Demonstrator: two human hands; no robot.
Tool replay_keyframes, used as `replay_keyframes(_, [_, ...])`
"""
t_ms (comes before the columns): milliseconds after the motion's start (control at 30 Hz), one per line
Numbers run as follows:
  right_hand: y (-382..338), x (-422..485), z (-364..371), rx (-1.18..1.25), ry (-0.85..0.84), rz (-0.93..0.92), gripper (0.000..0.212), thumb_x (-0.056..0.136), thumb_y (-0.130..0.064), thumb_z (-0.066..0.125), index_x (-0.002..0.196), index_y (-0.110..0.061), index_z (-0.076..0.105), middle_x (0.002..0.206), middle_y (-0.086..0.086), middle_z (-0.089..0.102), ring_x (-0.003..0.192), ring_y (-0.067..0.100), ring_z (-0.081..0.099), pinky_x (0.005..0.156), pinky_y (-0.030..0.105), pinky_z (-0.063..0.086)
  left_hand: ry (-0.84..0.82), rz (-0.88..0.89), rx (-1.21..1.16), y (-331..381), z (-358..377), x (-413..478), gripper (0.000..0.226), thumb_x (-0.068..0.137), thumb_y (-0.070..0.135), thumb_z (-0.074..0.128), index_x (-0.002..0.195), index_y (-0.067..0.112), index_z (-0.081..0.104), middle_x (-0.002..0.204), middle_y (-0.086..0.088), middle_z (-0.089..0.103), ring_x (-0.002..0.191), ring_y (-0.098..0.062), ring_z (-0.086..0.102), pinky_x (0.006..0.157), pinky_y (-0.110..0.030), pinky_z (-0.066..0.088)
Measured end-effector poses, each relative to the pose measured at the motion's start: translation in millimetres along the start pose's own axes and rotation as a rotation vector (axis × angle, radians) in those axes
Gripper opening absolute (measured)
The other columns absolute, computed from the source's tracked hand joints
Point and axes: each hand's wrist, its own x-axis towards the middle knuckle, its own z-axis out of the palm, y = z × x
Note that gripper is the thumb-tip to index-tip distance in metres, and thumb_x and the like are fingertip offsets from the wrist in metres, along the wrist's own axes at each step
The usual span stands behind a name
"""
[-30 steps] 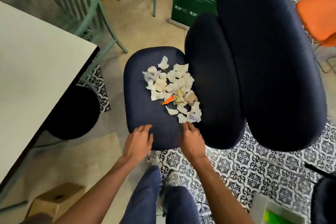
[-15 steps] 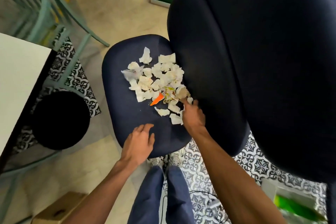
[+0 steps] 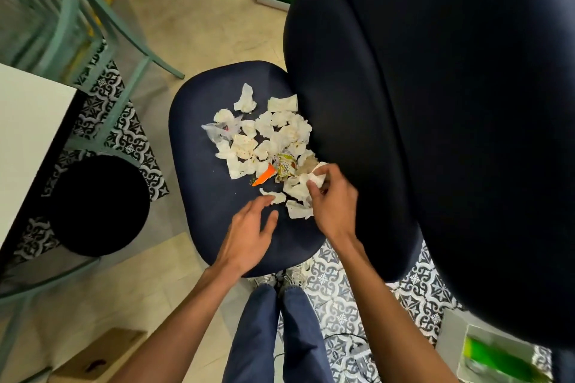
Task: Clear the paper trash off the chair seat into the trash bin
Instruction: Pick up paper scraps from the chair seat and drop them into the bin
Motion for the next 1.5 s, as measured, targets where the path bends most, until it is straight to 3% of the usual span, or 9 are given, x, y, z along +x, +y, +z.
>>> replay_keyframes(100, [-24, -18, -10, 0.226, -0.022, 0.103, 0.028, 0.093, -0.027, 0.082, 0.111, -0.026, 0.061, 0.092, -0.015, 0.068, 0.086, -0.003, 0.066, 0.072, 0.007, 0.047, 0.037, -0.165, -0.316, 15, 1, 11, 0.04, 0.105, 0.054, 0.042, 0.139, 0.035, 0.052, 0.132, 0.007, 0.064, 0.121, -0.006, 0.06, 0.104, -0.03, 0.05])
replay_keyframes(300, [-44, -36, 18, 0.533, -0.202, 0.282, 0.031, 0.09, -0.021, 0.085, 0.112, -0.02, 0.063, 0.095, -0.006, 0.077, 0.087, -0.001, 0.073, 0.079, 0.018, 0.057, 0.068, -0.457, -1.029, 37, 4, 29, 0.045, 0.105, 0.053, 0.046, 0.132, 0.022, 0.064, 0.126, -0.005, 0.071, 0.117, -0.018, 0.068, 0.102, -0.042, 0.055])
replay_keyframes(433, [-41, -46, 39, 0.461, -0.262, 0.203, 0.013, 0.095, -0.01, 0.073, 0.094, -0.023, 0.075, 0.088, -0.008, 0.078, 0.087, 0.009, 0.075, 0.086, 0.043, 0.062, 0.059, -0.448, -0.794, 35, 6, 32, 0.029, 0.101, 0.047, 0.057, 0.121, 0.028, 0.068, 0.115, -0.001, 0.075, 0.109, -0.011, 0.07, 0.102, -0.035, 0.053])
replay_keyframes(633, [-30, -33, 33, 0.442, -0.545, 0.18, 0.01, 0.095, -0.023, 0.077, 0.102, -0.026, 0.085, 0.104, -0.016, 0.08, 0.104, 0.0, 0.073, 0.097, 0.028, 0.056, 0.153, -0.454, -0.607, 7, 1, 31, 0.019, 0.111, 0.033, 0.042, 0.12, 0.029, 0.057, 0.102, -0.002, 0.075, 0.094, -0.012, 0.073, 0.089, -0.037, 0.059])
replay_keyframes(767, [7, -10, 32, -0.165, -0.326, 0.144, 0.032, 0.097, -0.019, 0.069, 0.128, -0.027, 0.07, 0.131, 0.003, 0.062, 0.112, 0.023, 0.067, 0.097, 0.034, 0.053, 0.186, -0.437, -0.422, 6, -5, 26, 0.02, 0.111, 0.027, 0.036, 0.117, 0.022, 0.055, 0.086, -0.002, 0.066, 0.073, -0.012, 0.06, 0.066, -0.031, 0.05])
replay_keyframes(967, [59, 20, 54, -0.59, -0.485, 0.082, 0.05, 0.101, -0.004, 0.05, 0.148, -0.021, 0.047, 0.138, 0.019, 0.047, 0.114, 0.044, 0.062, 0.091, 0.047, 0.054, 0.151, -0.386, -0.251, 4, -11, 16, 0.033, 0.111, 0.036, 0.029, 0.095, 0.019, 0.051, 0.081, 0.003, 0.055, 0.069, -0.013, 0.05, 0.06, -0.033, 0.04])
replay_keyframes(1267, [71, 20, 70, -0.755, -0.444, -0.044, 0.054, 0.105, -0.004, 0.048, 0.156, -0.016, 0.035, 0.141, 0.025, 0.049, 0.12, 0.04, 0.061, 0.094, 0.044, 0.054, -0.065, -0.469, -0.3, 0, -22, -3, 0.016, 0.1, 0.023, 0.032, 0.093, 0.015, 0.045, 0.096, -0.004, 0.044, 0.086, -0.019, 0.04, 0.072, -0.035, 0.035])
replay_keyframes(1400, [58, 14, 60, -0.742, -0.336, -0.101, 0.049, 0.103, -0.002, 0.052, 0.15, -0.013, 0.046, 0.137, 0.021, 0.057, 0.119, 0.035, 0.064, 0.096, 0.04, 0.055, -0.044, -0.503, -0.234, -19, -24, -16, 0.036, 0.108, 0.024, 0.029, 0.123, 0.023, 0.061, 0.126, 0.001, 0.044, 0.121, -0.02, 0.048, 0.114, -0.041, 0.037])
replay_keyframes(1500, [40, 8, 49, -0.646, -0.262, -0.141, 0.045, 0.098, 0.003, 0.057, 0.14, -0.013, 0.057, 0.123, 0.017, 0.068, 0.106, 0.029, 0.071, 0.088, 0.035, 0.06, 0.001, -0.479, -0.235, -22, -28, -30, 0.037, 0.109, 0.018, 0.03, 0.132, 0.027, 0.057, 0.128, -0.001, 0.039, 0.121, -0.024, 0.053, 0.115, -0.044, 0.04])
